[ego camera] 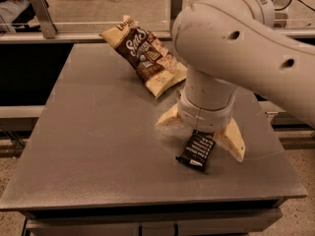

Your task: Pick rxbar chocolate

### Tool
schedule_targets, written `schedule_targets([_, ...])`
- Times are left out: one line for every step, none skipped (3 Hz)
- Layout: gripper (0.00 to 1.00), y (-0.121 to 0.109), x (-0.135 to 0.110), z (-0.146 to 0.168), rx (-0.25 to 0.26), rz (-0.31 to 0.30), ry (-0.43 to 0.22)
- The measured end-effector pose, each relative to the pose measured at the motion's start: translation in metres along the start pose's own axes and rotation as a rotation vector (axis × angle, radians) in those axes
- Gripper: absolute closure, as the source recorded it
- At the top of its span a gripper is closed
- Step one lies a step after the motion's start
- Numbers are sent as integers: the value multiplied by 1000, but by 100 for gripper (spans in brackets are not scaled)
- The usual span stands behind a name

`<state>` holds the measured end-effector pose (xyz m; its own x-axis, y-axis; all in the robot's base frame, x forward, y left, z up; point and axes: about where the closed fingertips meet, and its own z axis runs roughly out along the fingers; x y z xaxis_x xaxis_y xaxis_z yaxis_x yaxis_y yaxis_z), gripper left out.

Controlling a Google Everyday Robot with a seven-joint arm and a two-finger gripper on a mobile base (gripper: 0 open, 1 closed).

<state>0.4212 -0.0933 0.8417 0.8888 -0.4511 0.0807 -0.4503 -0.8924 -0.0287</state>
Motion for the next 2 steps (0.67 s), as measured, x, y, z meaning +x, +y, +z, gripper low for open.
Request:
schedule_targets([16,3,2,10,0,-37,-1])
schedule_targets([40,3,1,18,-6,-61,-2])
